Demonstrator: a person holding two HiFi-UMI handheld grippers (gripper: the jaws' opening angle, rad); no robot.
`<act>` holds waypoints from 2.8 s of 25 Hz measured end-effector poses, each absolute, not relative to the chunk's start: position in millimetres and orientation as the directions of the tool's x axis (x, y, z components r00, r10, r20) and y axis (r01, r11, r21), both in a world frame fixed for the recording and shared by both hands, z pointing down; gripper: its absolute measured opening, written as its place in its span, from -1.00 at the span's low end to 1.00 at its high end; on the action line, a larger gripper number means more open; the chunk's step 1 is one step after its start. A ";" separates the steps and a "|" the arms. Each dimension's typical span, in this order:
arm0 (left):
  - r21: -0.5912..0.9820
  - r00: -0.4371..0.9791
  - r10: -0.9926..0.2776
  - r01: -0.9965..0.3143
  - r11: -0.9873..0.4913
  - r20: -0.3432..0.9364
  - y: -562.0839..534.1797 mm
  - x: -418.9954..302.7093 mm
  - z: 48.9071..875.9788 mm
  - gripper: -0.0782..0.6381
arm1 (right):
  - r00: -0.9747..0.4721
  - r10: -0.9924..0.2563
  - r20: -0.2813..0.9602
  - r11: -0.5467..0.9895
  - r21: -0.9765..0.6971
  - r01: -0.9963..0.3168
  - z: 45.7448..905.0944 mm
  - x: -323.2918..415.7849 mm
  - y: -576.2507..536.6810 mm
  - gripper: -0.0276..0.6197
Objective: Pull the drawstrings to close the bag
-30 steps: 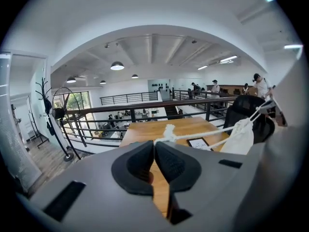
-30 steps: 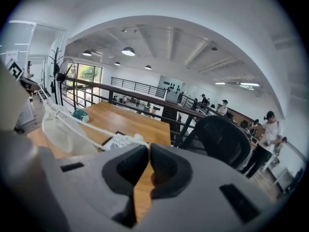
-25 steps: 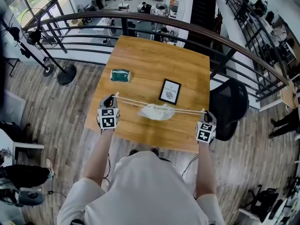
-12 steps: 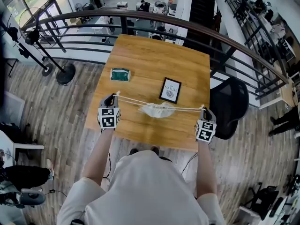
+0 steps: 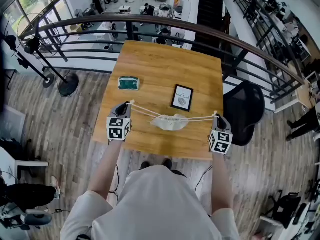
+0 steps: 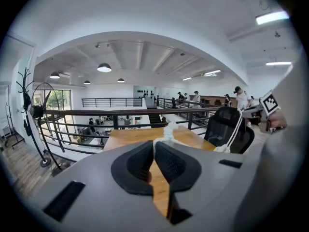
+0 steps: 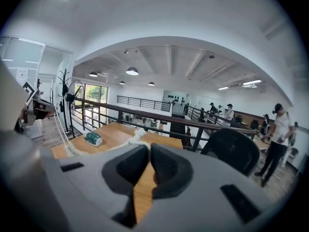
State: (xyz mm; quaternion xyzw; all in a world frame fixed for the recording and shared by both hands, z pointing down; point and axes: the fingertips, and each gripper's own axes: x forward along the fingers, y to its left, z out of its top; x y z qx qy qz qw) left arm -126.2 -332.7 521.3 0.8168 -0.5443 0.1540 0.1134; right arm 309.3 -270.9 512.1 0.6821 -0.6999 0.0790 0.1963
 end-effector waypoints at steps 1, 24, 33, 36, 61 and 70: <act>0.019 0.376 -0.850 -0.917 -0.398 0.369 -332.0 -125.3 518.9 -0.76 | 0.010 -0.924 0.381 0.053 0.154 -0.987 510.7 307.6 -268.7 -0.85; 0.032 0.524 -0.799 -0.841 -0.540 0.296 -300.8 -114.6 480.5 -0.76 | 0.024 -0.939 0.344 0.021 0.128 -0.992 486.4 283.1 -220.4 -0.87; 0.033 0.503 -0.822 -0.857 -0.514 0.269 -281.3 -112.3 469.5 -0.76 | -0.053 -0.949 0.312 0.094 0.117 -0.989 477.0 272.9 -210.8 -0.88; 0.032 0.494 -0.829 -0.863 -0.504 0.261 -276.6 -114.4 466.1 -0.76 | -0.080 -0.950 0.301 0.117 0.109 -0.987 471.9 268.5 -211.2 -0.88; 0.042 0.469 -0.846 -0.879 -0.475 0.255 -277.2 -103.0 462.0 -0.76 | -0.101 -0.948 0.302 0.132 0.083 -0.988 470.1 286.8 -222.7 -0.88; 0.037 0.476 -0.840 -0.874 -0.484 0.258 -282.5 -94.6 463.9 -0.76 | -0.093 -0.949 0.302 0.124 0.083 -0.989 472.8 294.1 -226.2 -0.88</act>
